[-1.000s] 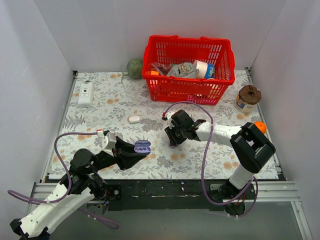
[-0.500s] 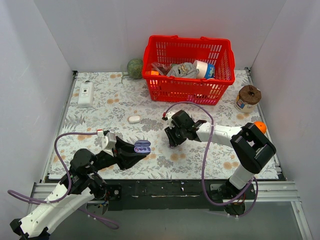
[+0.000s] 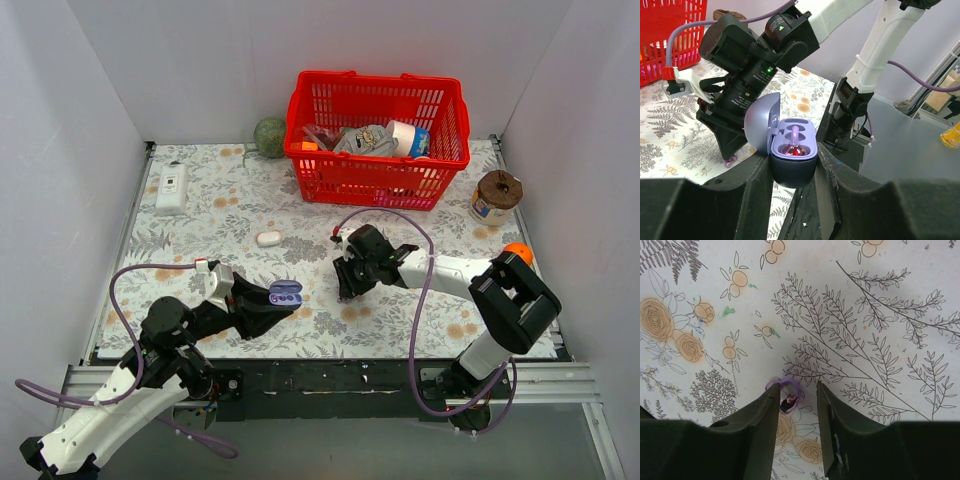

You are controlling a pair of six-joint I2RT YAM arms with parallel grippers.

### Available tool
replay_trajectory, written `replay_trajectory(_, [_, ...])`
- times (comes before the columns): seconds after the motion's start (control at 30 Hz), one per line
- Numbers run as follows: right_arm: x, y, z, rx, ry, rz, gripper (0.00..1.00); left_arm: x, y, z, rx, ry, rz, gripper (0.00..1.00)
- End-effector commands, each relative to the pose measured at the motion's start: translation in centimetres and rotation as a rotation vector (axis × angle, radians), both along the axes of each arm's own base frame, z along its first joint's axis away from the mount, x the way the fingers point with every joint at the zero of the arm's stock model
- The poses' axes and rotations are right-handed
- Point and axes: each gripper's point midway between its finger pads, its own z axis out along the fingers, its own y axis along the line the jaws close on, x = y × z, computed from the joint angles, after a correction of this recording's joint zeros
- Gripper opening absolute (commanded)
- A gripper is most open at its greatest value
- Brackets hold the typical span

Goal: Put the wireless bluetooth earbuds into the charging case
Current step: Adjust the earbud at the center of the board.

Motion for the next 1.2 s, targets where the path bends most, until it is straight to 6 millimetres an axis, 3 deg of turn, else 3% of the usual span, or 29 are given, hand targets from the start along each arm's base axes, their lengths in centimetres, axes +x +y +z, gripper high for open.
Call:
replay_trajectory(0.0, [0.0,1.0,2.0,0.080,0.004,-0.045,0.43,0.0,-0.2,0.6,-0.016,-0.013,-0.007,0.00])
replay_trajectory(0.17, [0.2,0.9,2.6,0.075,0.015,-0.051,0.43,0.0,-0.1,0.7,-0.019,-0.016,-0.005,0.00])
replay_trajectory(0.4, [-0.5,0.0,1.3,0.036,0.062,-0.048,0.41,-0.1,-0.1,0.5,-0.021,-0.009,-0.006,0.00])
replay_trajectory(1.07, [-2.0,0.0,-0.6,0.030,0.153,-0.044,0.31,0.0,-0.1,0.4,-0.023,-0.006,-0.004,0.00])
replay_trajectory(1.13, [-2.0,0.1,-0.5,0.035,0.155,-0.052,0.32,-0.1,-0.1,0.4,-0.024,-0.005,-0.007,0.00])
replay_trajectory(1.17, [-1.9,0.2,-0.4,0.039,0.156,-0.054,0.37,0.0,-0.2,0.4,-0.023,-0.003,-0.006,0.00])
